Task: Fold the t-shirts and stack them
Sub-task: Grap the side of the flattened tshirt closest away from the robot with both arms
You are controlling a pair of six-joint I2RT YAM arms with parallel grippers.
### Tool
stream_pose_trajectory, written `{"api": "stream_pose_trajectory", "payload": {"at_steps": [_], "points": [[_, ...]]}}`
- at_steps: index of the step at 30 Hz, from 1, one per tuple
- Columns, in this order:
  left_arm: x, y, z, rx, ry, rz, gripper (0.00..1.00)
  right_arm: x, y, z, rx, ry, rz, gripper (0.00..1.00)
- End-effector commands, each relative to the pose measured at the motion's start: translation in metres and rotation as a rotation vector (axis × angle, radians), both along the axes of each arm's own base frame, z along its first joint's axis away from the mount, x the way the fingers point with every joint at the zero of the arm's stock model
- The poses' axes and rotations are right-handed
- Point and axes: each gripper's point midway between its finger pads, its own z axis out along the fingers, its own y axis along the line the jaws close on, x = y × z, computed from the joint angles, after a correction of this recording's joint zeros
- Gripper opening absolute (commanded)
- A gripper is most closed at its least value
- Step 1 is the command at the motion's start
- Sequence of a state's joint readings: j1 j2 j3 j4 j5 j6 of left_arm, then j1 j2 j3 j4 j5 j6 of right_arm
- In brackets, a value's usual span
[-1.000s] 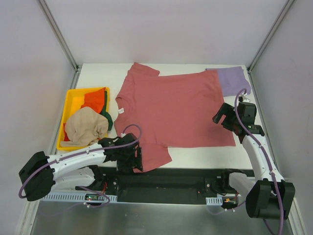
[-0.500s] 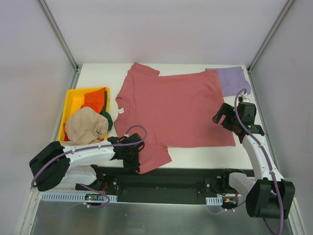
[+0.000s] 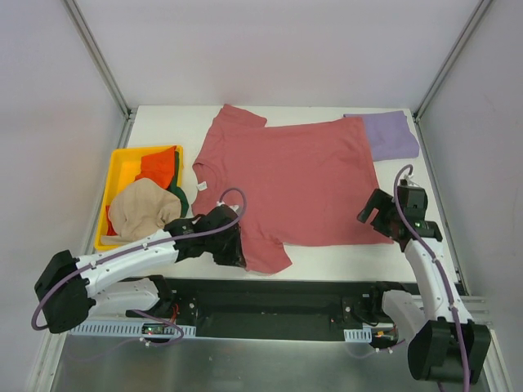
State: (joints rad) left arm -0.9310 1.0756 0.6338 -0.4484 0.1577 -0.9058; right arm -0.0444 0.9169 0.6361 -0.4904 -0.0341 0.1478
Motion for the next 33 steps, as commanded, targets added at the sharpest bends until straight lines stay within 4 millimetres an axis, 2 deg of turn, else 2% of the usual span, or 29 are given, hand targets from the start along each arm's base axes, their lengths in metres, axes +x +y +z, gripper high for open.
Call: {"api": "stream_pose_trajectory", "payload": {"at_steps": [1,6,11,13,17,23,29,33], "points": [[0.021,-0.016,0.028,-0.054,-0.098,-0.093,0.00,-0.030,-0.013,-0.010,-0.001,0.042,-0.129,0.96],[0.035,-0.026,0.039,-0.095,-0.121,-0.128,0.00,-0.038,-0.032,-0.025,-0.031,0.074,-0.234,0.97],[0.048,-0.025,0.044,-0.194,-0.102,-0.106,0.00,-0.032,-0.031,-0.045,0.045,0.114,-0.260,0.99],[0.054,-0.023,0.046,-0.221,-0.110,-0.096,0.00,-0.023,-0.024,-0.048,0.095,0.089,-0.243,0.95],[0.063,-0.021,0.052,-0.238,-0.144,-0.102,0.00,-0.014,-0.026,-0.056,0.116,0.072,-0.274,0.87],[0.067,-0.016,0.050,-0.246,-0.134,-0.088,0.00,-0.019,-0.033,-0.069,0.091,0.104,-0.313,0.81],[0.070,-0.015,0.056,-0.263,-0.166,-0.085,0.00,-0.013,-0.032,-0.080,0.104,0.116,-0.298,0.79],[0.073,-0.013,0.058,-0.267,-0.178,-0.070,0.00,-0.010,-0.033,-0.087,0.105,0.151,-0.296,0.71]]}}
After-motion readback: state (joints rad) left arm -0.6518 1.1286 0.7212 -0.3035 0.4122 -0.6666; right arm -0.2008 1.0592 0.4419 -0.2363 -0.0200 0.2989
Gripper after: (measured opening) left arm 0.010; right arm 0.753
